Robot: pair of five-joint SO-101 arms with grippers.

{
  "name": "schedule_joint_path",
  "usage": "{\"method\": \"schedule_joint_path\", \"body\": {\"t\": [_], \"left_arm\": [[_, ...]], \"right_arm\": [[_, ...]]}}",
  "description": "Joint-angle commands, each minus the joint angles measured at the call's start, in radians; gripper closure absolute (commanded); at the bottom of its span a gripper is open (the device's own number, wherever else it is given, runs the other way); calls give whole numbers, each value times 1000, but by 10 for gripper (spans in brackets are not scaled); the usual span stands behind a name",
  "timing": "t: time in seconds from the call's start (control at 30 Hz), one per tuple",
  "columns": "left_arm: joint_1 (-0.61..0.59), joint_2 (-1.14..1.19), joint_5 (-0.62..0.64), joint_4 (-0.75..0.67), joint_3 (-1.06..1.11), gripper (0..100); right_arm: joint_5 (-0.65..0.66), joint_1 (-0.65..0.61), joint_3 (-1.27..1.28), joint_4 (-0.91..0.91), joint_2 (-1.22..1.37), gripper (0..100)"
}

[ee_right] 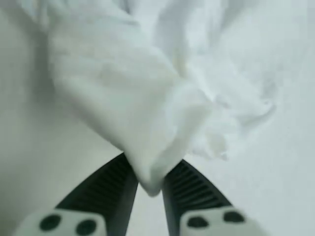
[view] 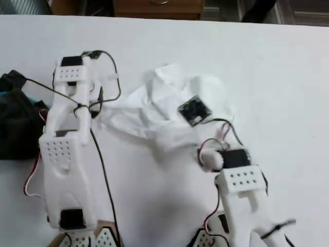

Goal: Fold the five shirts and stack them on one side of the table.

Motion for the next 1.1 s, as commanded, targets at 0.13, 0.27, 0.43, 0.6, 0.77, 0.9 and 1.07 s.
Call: {"method": "schedule_joint_path", "body": {"t": [0.13,0.27,0.43,0.6,0.77,0.9,1.07], "left_arm": [[-15,-69,-9,129,-229,974],[15,-224,-8,129,-226,974],[41,-477,-8,127,-226,974],[37,-703,-6,126,-226,974],[48,-893,-2,126,-226,974],[64,-947,-2,126,-173,974],[60,-888,40,84,124,974]], "right_arm": [[14,122,-190,-4,-136,979],[11,173,-334,-4,-139,979],[14,232,-482,-5,-140,979],[15,269,-644,18,-148,979],[9,257,-845,134,-150,979],[14,200,-888,208,-143,979],[15,170,-795,219,-139,979]]}}
